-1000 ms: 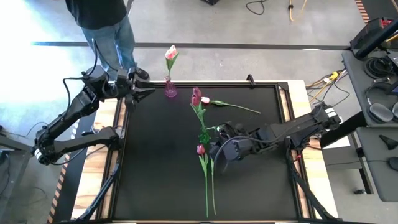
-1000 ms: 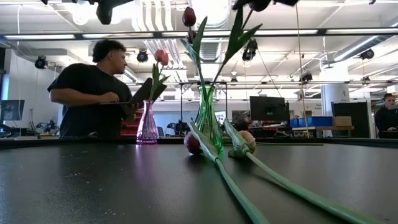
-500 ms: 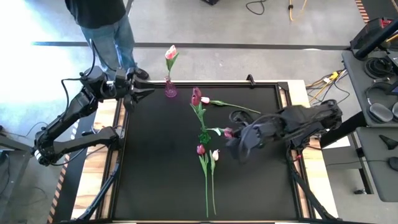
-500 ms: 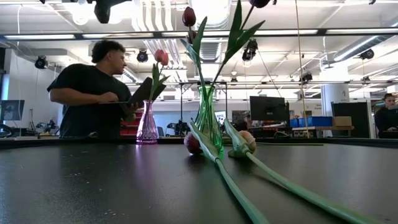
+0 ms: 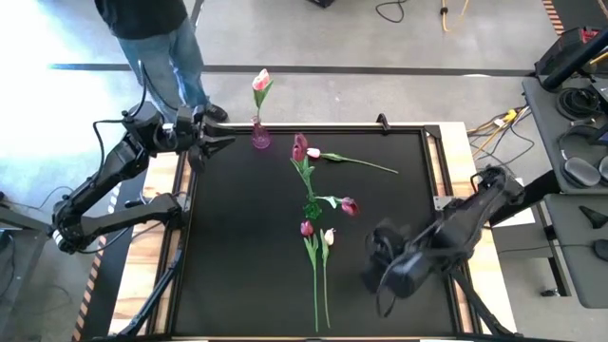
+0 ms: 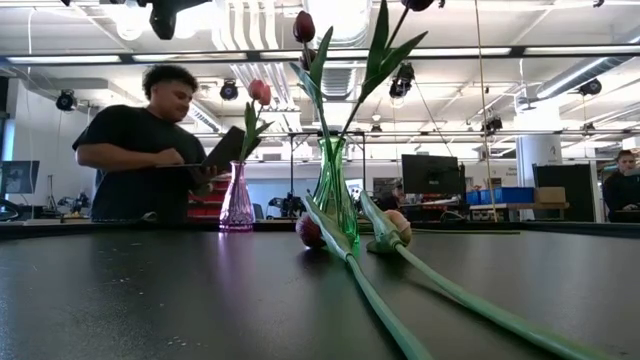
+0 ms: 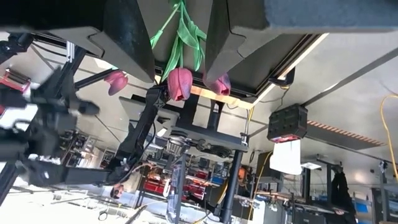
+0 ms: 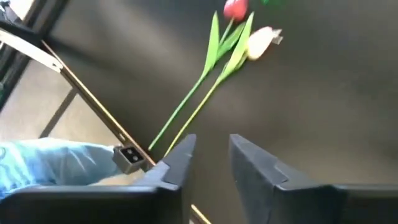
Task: Sort flowers into vase by color
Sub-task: Put the pink flower into the violet vase, then put the red flower into the green vase
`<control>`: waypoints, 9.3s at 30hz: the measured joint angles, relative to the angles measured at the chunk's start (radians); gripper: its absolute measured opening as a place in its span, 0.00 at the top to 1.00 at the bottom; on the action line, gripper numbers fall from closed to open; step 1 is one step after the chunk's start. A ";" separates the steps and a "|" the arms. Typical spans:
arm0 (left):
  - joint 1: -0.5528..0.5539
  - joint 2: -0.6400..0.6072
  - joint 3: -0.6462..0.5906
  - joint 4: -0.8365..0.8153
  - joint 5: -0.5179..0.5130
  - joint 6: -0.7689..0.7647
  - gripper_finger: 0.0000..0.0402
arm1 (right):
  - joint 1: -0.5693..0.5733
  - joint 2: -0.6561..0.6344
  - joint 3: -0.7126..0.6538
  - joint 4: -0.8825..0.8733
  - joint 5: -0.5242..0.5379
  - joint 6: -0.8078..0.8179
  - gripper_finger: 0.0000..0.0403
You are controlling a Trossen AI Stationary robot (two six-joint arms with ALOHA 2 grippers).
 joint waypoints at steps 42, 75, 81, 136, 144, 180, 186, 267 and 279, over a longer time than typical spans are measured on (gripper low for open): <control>0.000 0.053 -0.002 -0.029 0.060 0.001 0.72 | -0.232 0.373 -0.504 0.805 0.027 0.186 0.66; 0.003 0.046 -0.002 0.131 0.123 -0.076 0.72 | -0.265 -0.070 -0.170 -0.233 0.274 0.327 0.97; 0.003 0.057 -0.002 0.143 0.123 -0.077 0.72 | -0.360 -0.205 -0.163 -0.222 0.482 -0.005 0.97; -0.028 0.611 0.649 0.050 0.219 0.222 0.72 | -0.928 0.212 0.263 1.371 -0.452 -1.516 0.97; -0.031 0.635 0.666 0.051 0.241 0.201 0.83 | -0.928 0.212 0.262 1.371 -0.439 -1.483 0.97; 0.380 0.400 0.117 0.389 0.001 0.094 1.00 | -0.926 0.007 0.276 0.915 -0.154 -1.620 0.91; 0.388 0.483 0.090 0.440 -0.002 0.113 1.00 | -0.923 0.016 0.272 0.912 -0.152 -1.621 0.95; 0.393 0.032 -0.311 0.070 -0.077 0.244 0.54 | -0.374 0.007 0.446 -0.165 0.161 -0.658 0.96; 0.393 -0.079 -0.335 0.070 -0.035 0.148 0.54 | 0.059 0.233 0.380 -0.214 0.238 0.181 0.96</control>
